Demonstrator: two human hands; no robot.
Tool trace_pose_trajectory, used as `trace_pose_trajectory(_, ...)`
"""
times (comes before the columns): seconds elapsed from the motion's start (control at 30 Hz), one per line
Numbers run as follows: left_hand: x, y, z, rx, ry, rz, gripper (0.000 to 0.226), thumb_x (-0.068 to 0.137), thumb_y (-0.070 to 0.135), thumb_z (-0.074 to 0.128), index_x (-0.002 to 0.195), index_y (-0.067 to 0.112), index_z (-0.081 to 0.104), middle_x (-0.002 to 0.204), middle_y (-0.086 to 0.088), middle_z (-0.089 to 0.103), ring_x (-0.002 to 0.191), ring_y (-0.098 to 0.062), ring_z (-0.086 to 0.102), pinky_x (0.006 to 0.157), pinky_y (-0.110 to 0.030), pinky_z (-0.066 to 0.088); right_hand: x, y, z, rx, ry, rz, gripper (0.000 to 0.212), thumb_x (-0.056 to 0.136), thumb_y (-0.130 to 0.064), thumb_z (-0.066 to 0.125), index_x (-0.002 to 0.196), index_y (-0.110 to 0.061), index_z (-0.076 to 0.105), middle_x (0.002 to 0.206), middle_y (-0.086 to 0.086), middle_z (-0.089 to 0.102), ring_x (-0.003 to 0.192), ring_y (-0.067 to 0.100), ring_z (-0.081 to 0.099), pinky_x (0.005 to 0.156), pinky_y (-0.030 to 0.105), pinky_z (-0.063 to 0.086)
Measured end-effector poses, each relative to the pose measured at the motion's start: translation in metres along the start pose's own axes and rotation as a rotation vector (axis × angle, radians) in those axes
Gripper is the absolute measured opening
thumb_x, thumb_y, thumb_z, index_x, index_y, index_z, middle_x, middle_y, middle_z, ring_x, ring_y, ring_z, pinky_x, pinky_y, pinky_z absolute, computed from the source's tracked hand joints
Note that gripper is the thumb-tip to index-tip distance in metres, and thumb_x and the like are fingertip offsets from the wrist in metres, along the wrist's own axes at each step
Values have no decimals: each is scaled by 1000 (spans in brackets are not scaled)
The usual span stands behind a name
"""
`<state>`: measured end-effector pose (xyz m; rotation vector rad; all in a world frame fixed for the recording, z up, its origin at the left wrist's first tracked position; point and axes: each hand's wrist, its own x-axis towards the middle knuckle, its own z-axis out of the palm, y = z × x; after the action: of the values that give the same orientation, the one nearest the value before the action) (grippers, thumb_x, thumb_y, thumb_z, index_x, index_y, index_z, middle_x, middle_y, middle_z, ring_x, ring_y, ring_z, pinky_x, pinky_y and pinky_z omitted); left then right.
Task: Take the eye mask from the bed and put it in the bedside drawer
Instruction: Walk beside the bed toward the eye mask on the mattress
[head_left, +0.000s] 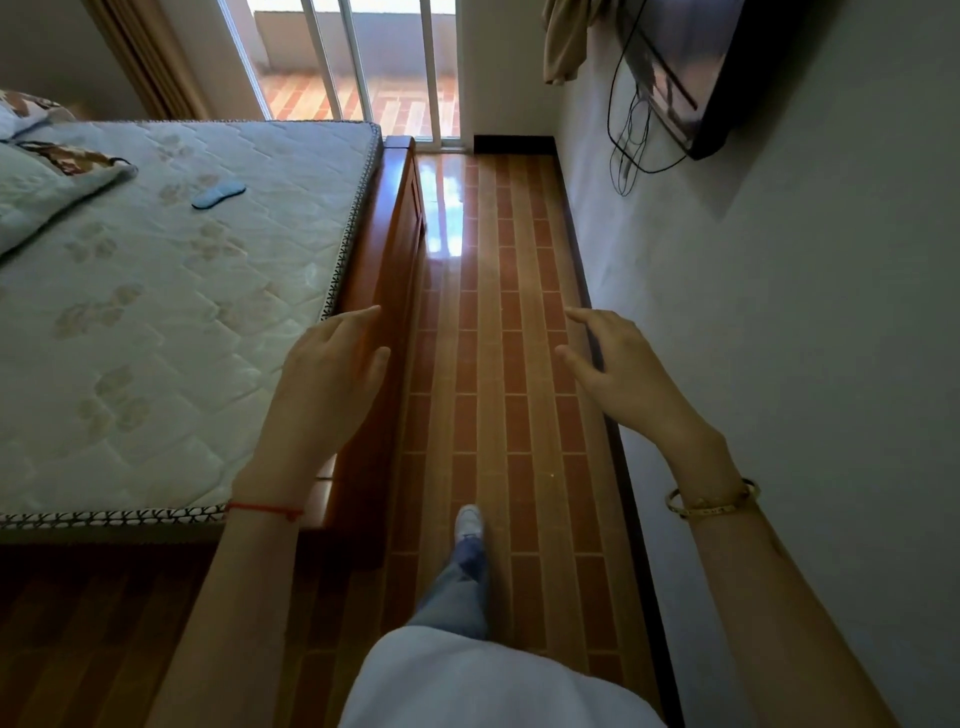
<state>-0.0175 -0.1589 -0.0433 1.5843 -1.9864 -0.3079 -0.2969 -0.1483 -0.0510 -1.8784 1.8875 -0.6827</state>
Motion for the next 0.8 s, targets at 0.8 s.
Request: trace_pose_trajectory(0.8,393,-85,99,41,-108,-33,44,93,17,58,136,9,52,130,-15,60,121,-32,55,104,-44,44,412,41,14,68,-51,50,49,95,-38,50,141,-25,39,149,1,40,137,20,37,111,42,34)
